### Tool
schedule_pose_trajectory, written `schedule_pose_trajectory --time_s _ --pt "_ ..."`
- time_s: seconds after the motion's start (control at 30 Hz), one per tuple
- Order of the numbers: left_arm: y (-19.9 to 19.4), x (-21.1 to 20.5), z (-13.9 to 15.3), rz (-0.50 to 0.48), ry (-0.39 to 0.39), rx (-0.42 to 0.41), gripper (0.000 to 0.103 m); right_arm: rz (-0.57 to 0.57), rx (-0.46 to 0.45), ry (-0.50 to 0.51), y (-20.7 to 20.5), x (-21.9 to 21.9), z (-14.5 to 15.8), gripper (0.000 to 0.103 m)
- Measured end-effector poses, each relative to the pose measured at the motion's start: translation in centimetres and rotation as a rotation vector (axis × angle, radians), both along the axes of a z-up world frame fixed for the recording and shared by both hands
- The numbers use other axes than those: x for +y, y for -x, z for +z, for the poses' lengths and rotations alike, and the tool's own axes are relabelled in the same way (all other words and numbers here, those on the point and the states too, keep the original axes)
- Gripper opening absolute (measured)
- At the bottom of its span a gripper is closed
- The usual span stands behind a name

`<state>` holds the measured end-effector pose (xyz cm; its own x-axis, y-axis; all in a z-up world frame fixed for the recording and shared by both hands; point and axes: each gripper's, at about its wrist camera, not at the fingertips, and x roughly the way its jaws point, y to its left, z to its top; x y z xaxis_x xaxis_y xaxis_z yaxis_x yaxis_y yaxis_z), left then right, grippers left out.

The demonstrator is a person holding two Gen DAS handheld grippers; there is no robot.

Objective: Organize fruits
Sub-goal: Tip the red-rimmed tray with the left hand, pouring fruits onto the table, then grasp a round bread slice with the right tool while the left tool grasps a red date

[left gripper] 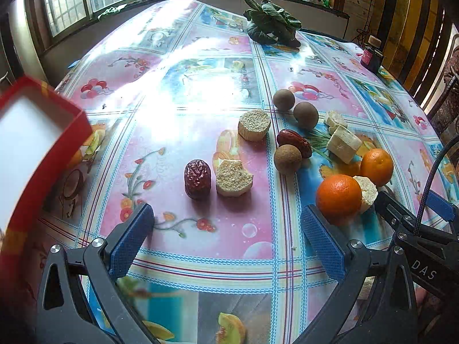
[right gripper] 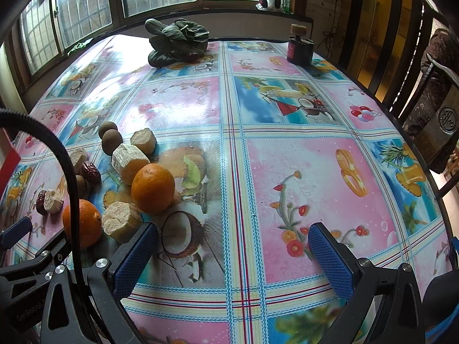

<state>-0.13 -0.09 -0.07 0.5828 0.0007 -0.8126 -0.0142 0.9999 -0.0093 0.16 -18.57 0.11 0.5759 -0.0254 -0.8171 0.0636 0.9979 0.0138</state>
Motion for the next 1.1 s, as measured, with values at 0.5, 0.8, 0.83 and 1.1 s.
schedule_pose_trajectory --time_s 0.5,0.8,0.83,1.1 --pt "0.0 -0.1 0.0 0.000 0.000 0.000 0.103 0.001 -0.001 -0.005 -0.3 0.0 0.0 0.103" --pt "-0.1 -0.1 0.0 0.000 0.000 0.000 0.103 0.007 -0.030 -0.041 1.8 -1.8 2.3 0.089" --pt "0.0 -0.1 0.0 0.000 0.000 0.000 0.103 0.024 -0.034 -0.036 2.3 -2.0 2.6 0.089" --pt "0.5 2.0 0.6 -0.135 0.033 0.086 0.103 0.304 -0.047 -0.108 6.2 0.0 3.8 0.084"
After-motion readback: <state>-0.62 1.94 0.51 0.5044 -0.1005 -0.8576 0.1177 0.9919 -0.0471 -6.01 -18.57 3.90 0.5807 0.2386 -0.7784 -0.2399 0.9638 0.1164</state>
